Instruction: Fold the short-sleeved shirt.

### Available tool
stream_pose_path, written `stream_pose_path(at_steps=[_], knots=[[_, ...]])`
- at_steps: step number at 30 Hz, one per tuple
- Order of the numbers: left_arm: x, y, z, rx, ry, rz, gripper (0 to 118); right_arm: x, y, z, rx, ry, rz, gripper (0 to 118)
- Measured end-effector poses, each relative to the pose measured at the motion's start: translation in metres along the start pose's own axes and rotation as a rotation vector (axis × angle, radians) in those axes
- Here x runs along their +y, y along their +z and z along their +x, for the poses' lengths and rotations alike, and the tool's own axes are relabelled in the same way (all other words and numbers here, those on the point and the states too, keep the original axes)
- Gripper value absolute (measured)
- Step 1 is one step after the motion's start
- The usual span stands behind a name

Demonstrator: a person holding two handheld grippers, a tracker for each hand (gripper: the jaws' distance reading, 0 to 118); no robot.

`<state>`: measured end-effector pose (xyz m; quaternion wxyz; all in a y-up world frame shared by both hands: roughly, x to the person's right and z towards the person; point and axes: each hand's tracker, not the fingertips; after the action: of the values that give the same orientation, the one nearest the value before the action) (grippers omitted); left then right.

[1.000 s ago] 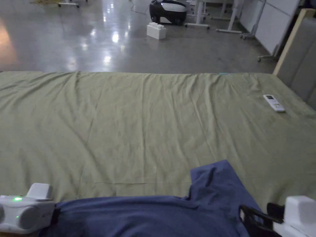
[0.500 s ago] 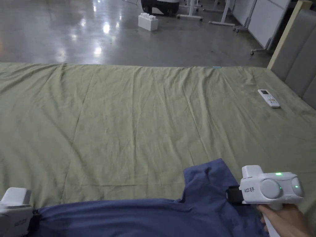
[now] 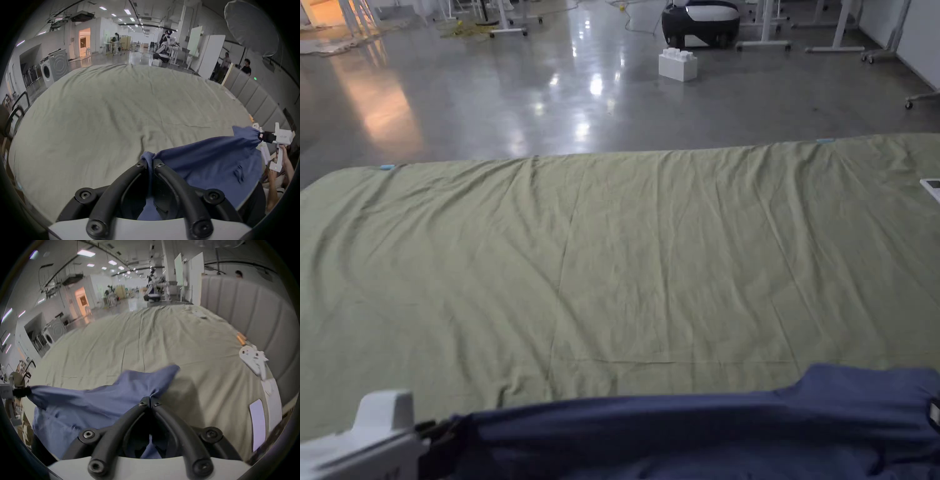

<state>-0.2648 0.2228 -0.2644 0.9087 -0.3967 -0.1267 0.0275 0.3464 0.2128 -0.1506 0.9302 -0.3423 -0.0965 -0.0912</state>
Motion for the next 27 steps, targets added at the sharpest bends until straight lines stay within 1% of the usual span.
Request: stream_pose_path(at_steps=[1,2,5,8,10,11,13,19,21,22,23,24,25,26,27], knots=[[-0.014,0.013,-0.003,-0.008,0.004,0.007,7,-0.010,0.016,0.002,-0.009,-0.010,0.018,0],[-0.032,0.025,-0.006,-0.017,0.019,0.011,7,-0.022,0.032,0.004,-0.005,-0.010,-0.005,0],[-0.075,0.047,-0.015,-0.079,0.130,-0.035,7,-0.059,0.061,0.008,-0.006,-0.035,-0.029,0],[-0.108,0.047,-0.015,-0.068,0.147,-0.062,7,-0.089,0.067,0.007,-0.029,-0.018,-0.072,0],[-0.122,0.044,-0.016,-0.061,0.166,-0.096,7,-0.101,0.060,0.012,-0.046,-0.056,-0.100,0],[-0.128,0.043,-0.017,-0.061,0.179,-0.092,7,-0.106,0.059,0.013,-0.040,-0.074,-0.107,0],[-0.133,0.042,-0.019,-0.062,0.192,-0.107,7,-0.109,0.059,0.013,-0.045,-0.083,-0.112,0],[-0.133,0.045,-0.017,-0.053,0.149,-0.099,7,-0.106,0.063,0.018,-0.049,-0.092,-0.091,0],[-0.134,0.038,-0.014,-0.041,0.095,-0.096,7,-0.108,0.057,0.017,-0.049,-0.082,-0.104,0],[-0.135,0.036,-0.012,-0.055,0.058,-0.072,10,-0.110,0.053,0.015,-0.054,-0.077,-0.113,1],[-0.135,0.035,-0.012,-0.053,0.049,-0.058,22,-0.111,0.049,0.013,-0.049,-0.057,-0.128,5],[-0.134,0.035,-0.011,-0.025,0.056,-0.067,44,-0.112,0.046,0.010,-0.052,-0.030,-0.138,24],[-0.130,0.037,-0.011,-0.015,0.060,-0.075,73,-0.112,0.046,0.008,-0.087,-0.008,-0.133,63],[-0.128,0.043,-0.012,-0.008,0.055,-0.059,82,-0.113,0.049,0.009,-0.123,0.001,-0.128,80],[-0.124,0.052,-0.012,0.008,0.043,-0.005,82,-0.113,0.054,0.010,-0.115,-0.013,-0.093,81]])
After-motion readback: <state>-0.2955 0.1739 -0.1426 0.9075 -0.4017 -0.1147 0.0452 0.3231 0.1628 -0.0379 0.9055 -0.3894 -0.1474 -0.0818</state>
